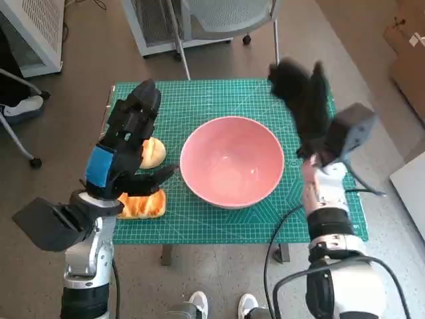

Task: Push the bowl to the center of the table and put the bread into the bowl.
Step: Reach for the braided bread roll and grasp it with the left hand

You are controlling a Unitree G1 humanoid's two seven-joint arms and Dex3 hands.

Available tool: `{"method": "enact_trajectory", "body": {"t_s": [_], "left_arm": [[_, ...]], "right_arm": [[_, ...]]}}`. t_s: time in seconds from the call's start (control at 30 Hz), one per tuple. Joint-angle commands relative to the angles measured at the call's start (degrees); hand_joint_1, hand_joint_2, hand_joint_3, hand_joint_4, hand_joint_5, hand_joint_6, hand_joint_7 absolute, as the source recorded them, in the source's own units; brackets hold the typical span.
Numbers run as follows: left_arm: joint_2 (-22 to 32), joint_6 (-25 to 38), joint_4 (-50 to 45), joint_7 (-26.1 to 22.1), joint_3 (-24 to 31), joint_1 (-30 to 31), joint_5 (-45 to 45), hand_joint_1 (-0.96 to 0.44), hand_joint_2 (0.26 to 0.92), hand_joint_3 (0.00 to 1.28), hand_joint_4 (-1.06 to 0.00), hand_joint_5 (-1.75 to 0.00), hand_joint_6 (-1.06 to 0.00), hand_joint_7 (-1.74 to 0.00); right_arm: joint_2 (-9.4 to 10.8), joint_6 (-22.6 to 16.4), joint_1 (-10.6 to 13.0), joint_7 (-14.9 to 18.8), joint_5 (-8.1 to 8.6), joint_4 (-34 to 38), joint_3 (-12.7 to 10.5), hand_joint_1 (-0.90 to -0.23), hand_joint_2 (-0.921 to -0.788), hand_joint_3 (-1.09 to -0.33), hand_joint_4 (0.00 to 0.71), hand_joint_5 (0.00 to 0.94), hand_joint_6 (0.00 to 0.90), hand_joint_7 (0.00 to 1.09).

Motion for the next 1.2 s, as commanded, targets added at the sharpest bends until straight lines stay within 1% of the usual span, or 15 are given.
{"method": "enact_trajectory", "body": {"t_s": [0.03, 0.13, 0.2, 0.3, 0.33, 0.4, 0.47, 0.6, 0.7, 0.8, 0.97, 1.0, 1.07, 1.1, 1.2], "left_arm": [[0.19, -0.71, -1.03, 0.35, -0.03, -0.08, 0.84, -0.32, 0.624, 0.45, -0.04, -0.01, 0.00, -0.44], [0.43, -0.51, -1.19, 0.34, 0.05, -0.30, 0.94, -0.32, 0.628, 0.45, -0.04, -0.01, 0.00, -0.44], [0.50, -0.50, -1.17, 0.31, 0.09, -0.34, 0.94, -0.33, 0.630, 0.44, -0.04, -0.01, 0.00, -0.44], [0.54, -0.51, -1.17, 0.34, 0.07, -0.33, 0.92, -0.33, 0.632, 0.44, -0.04, -0.01, 0.00, -0.44], [1.16, -0.31, -1.42, 0.10, 0.42, -0.37, 0.83, -0.33, 0.632, 0.44, -0.04, -0.01, 0.00, -0.44], [2.71, 0.07, -1.86, -0.53, 1.27, -0.40, 0.72, -0.34, 0.635, 0.43, -0.04, -0.01, 0.00, -0.45], [4.70, 0.67, -2.50, -1.09, 1.92, -0.24, 1.36, -0.35, 0.639, 0.43, -0.04, -0.01, 0.00, -0.44], [11.25, 4.33, -5.35, -2.47, 2.81, 0.68, 5.08, -0.34, 0.642, 0.40, -0.04, -0.01, 0.00, -0.41], [19.41, 12.76, -11.09, -4.80, 3.38, 2.46, 9.32, -0.31, 0.649, 0.35, -0.04, 0.00, 0.00, -0.40], [24.54, 21.03, -15.93, -6.09, 3.35, 3.57, 12.00, -0.26, 0.688, 0.23, -0.03, 0.00, -0.02, -0.35], [26.19, 25.93, -18.65, -6.10, 3.14, 3.74, 12.40, -0.22, 0.724, 0.13, -0.03, 0.00, -0.06, -0.28], [28.95, 31.64, -21.61, -6.34, 1.40, 3.99, 15.41, -0.22, 0.726, 0.12, -0.03, 0.00, -0.06, -0.28], [33.55, 41.59, -26.77, -6.78, -2.92, 4.17, 21.41, -0.20, 0.718, 0.07, -0.05, 0.00, -0.16, -0.18], [34.69, 44.42, -28.11, -6.95, -4.30, 4.04, 23.16, -0.20, 0.718, 0.06, -0.05, 0.00, -0.19, -0.15], [35.30, 48.02, -29.37, -7.14, -6.32, 3.37, 25.08, -0.21, 0.717, 0.03, -0.07, 0.00, -0.25, -0.08]], "right_arm": [[-0.92, -5.49, 3.33, 7.65, 5.21, -5.18, -1.86, -0.547, -0.921, -0.783, 0.281, 0.004, 0.330, 0.01], [-0.85, -6.77, 4.67, 11.03, 8.05, -9.02, -2.46, -0.551, -0.921, -0.755, 0.285, 0.005, 0.344, 0.02], [-0.81, -6.74, 5.11, 11.92, 8.94, -10.01, -2.46, -0.555, -0.921, -0.745, 0.287, 0.005, 0.350, 0.02], [-0.84, -6.54, 5.40, 12.39, 9.53, -10.52, -2.31, -0.557, -0.921, -0.738, 0.288, 0.005, 0.355, 0.02], [-0.69, -6.64, 6.55, 12.39, 9.96, -13.38, -2.07, -0.558, -0.921, -0.736, 0.288, 0.005, 0.356, 0.02], [-0.36, -6.91, 8.51, 12.04, 10.34, -18.08, -1.61, -0.588, -0.921, -0.688, 0.306, 0.012, 0.384, 0.04], [-0.18, -6.78, 9.70, 11.75, 10.56, -20.65, -1.34, -0.600, -0.921, -0.652, 0.324, 0.017, 0.403, 0.04], [0.04, -6.11, 11.19, 11.01, 10.53, -23.79, -0.55, -0.595, -0.921, -0.628, 0.345, 0.022, 0.413, 0.04], [0.08, -6.11, 11.73, 10.55, 10.23, -24.76, -0.24, -0.591, -0.921, -0.619, 0.355, 0.024, 0.415, 0.04], [0.17, -6.31, 11.74, 10.05, 9.87, -24.64, -0.05, -0.586, -0.921, -0.615, 0.360, 0.022, 0.416, 0.04], [0.14, -6.31, 11.79, 9.68, 9.80, -24.68, 0.21, -0.585, -0.921, -0.613, 0.364, 0.019, 0.417, 0.04], [0.22, -6.37, 11.64, 9.49, 9.70, -24.15, 0.27, -0.585, -0.921, -0.613, 0.364, 0.019, 0.417, 0.04], [0.46, -6.27, 11.46, 9.45, 9.77, -23.27, 0.38, -0.589, -0.921, -0.611, 0.365, 0.017, 0.418, 0.04], [0.57, -6.22, 11.35, 9.44, 9.79, -22.96, 0.43, -0.590, -0.921, -0.611, 0.365, 0.017, 0.418, 0.04], [0.80, -6.08, 11.12, 9.54, 9.87, -22.48, 0.53, -0.594, -0.921, -0.610, 0.366, 0.015, 0.419, 0.04]]}}
